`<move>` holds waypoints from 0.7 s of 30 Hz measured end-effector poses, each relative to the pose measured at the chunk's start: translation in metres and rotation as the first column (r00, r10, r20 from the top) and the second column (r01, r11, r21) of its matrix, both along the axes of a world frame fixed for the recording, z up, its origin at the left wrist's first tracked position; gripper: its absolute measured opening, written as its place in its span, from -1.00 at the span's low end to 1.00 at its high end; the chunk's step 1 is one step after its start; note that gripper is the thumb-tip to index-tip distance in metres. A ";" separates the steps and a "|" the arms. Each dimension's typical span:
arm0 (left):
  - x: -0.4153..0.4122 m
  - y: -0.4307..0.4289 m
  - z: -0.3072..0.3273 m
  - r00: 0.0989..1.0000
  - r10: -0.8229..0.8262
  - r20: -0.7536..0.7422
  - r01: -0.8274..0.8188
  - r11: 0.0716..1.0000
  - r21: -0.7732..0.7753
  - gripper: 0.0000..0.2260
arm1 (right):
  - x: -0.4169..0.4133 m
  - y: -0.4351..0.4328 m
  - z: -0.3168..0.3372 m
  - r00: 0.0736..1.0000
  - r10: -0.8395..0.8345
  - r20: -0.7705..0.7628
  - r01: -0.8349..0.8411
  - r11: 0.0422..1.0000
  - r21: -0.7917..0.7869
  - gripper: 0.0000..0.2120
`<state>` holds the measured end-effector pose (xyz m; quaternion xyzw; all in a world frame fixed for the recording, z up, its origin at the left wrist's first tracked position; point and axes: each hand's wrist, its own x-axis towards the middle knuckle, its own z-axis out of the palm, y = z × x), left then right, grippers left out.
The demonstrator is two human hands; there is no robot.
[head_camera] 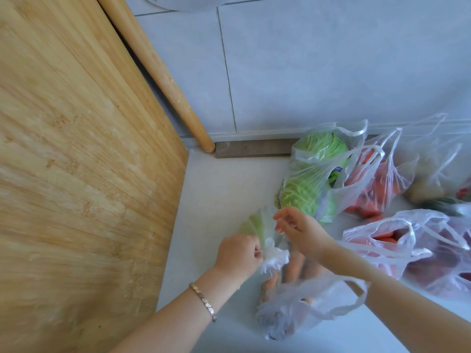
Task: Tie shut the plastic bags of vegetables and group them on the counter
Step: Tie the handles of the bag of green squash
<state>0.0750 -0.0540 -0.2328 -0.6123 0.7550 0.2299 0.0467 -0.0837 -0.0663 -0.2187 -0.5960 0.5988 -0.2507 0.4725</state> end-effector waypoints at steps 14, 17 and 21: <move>0.028 -0.009 0.016 0.539 0.689 -0.485 -0.706 0.683 0.186 -0.93 | -0.021 0.014 0.050 0.977 0.130 -0.170 -0.156 0.976 -0.150 -0.86; 0.032 -0.010 0.020 0.395 0.725 -0.564 -0.794 0.579 0.188 -0.95 | -0.025 0.020 0.056 0.957 0.152 -0.249 -0.199 0.963 -0.179 -0.88; 0.043 -0.005 0.018 0.374 0.715 -0.590 -0.827 0.545 0.137 -0.94 | -0.041 0.029 0.062 0.823 0.201 -0.532 -0.335 0.927 -0.168 -0.81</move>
